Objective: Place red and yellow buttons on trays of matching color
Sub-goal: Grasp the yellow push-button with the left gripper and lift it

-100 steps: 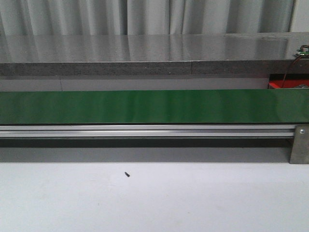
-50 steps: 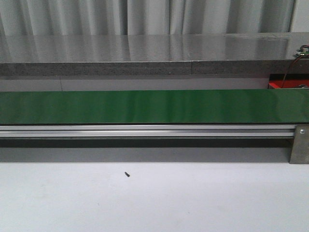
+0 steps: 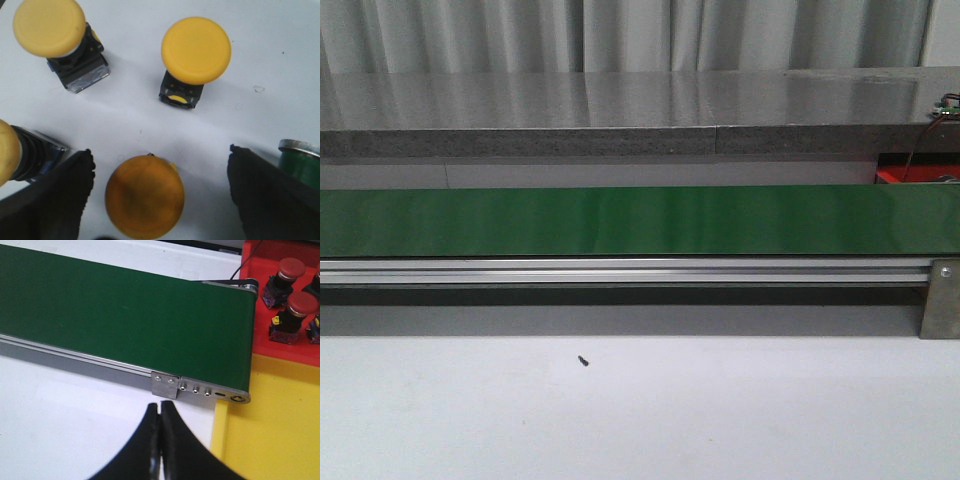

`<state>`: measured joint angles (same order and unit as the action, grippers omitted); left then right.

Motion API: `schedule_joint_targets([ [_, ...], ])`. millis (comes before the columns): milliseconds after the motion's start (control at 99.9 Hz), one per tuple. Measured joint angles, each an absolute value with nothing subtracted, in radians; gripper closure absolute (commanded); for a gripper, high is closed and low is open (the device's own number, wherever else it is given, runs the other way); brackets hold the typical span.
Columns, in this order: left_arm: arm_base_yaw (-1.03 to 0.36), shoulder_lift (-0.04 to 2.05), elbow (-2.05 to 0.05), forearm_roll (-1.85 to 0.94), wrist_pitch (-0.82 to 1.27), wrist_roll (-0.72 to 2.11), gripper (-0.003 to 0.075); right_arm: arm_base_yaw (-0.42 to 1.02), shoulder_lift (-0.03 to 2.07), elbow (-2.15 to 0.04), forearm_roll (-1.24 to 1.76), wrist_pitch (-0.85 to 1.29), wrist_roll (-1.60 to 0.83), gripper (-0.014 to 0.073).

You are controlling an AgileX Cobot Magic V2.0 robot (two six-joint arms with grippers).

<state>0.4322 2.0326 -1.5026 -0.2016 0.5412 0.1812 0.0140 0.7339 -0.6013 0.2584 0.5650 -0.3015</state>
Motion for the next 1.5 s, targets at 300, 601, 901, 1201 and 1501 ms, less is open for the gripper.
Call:
schedule_joint_targets([
  [300,0.432,2.068,-1.503,-0.186,0.535,0.181,0.0176,0.014,0.734,-0.600,0.258,0.565,-0.301,0.0690],
  [601,0.432,2.088,-1.503,-0.183,0.535,0.181,0.0335,0.014,0.734,-0.600,0.258,0.565,-0.301,0.0690],
  [901,0.432,2.089,-1.503,-0.183,0.528,0.181,0.0518,0.014,0.734,-0.600,0.258,0.565,-0.301,0.0690],
  [1201,0.432,1.989,-1.503,-0.181,0.586,0.181,0.0572,0.014,0.734,-0.600,0.258,0.565,-0.301,0.0690],
  [1501,0.406,1.789,-1.503,-0.188,0.718,0.181,0.0572,0.014,0.734,-0.600,0.258,0.565,-0.301,0.0690],
])
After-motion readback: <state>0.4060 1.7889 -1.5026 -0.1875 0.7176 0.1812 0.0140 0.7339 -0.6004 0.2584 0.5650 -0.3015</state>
